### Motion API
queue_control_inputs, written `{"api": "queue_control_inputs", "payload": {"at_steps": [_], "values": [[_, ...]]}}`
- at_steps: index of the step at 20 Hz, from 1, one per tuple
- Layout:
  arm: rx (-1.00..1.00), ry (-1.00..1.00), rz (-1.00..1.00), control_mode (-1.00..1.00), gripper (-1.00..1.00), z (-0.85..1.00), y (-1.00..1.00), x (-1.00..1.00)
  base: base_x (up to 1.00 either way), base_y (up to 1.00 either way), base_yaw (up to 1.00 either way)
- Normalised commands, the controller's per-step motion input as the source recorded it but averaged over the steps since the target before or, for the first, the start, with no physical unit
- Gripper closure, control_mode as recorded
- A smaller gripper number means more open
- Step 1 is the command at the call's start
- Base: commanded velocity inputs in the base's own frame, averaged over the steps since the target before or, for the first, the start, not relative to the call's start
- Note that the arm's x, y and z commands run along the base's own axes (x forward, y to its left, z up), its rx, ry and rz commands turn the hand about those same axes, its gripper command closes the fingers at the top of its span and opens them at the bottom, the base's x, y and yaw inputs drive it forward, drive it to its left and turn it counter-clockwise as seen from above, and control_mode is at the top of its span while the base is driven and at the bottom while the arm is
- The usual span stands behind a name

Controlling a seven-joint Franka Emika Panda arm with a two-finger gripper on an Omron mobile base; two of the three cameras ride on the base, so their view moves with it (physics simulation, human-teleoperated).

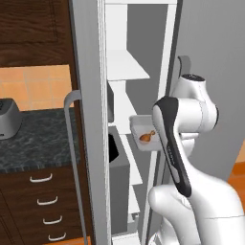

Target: Take the meat container that has the chicken drumstick and place it on the second highest rack of the freezer. Then take the vegetable container that has the cucumber and carrot and place it on the highest rack of the freezer.

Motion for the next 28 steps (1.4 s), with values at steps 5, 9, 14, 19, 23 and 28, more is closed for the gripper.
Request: {"api": "queue_control_inputs", "payload": {"at_steps": [5, 9, 14, 19, 23, 28], "values": [[0.00, -0.23, 0.00, -1.00, 1.00, -0.02, 0.01, 0.19, 0.00, 0.00, 0.00], [-0.01, -0.12, -0.01, -1.00, 1.00, -0.07, 0.00, 0.48, 0.00, 0.00, 0.00], [0.00, -0.03, -0.01, -1.00, 1.00, -0.14, 0.00, 0.58, 0.00, 0.00, 0.00], [-0.03, 0.00, -0.02, -1.00, 1.00, -0.24, 0.00, 0.45, 0.00, 0.00, 0.00], [-0.06, 0.00, -0.02, -1.00, 1.00, -0.20, 0.00, 0.41, 0.00, 0.00, 0.00], [-0.02, 0.00, -0.02, -1.00, 1.00, -0.07, 0.00, 0.43, 0.00, 0.00, 0.00]]}}
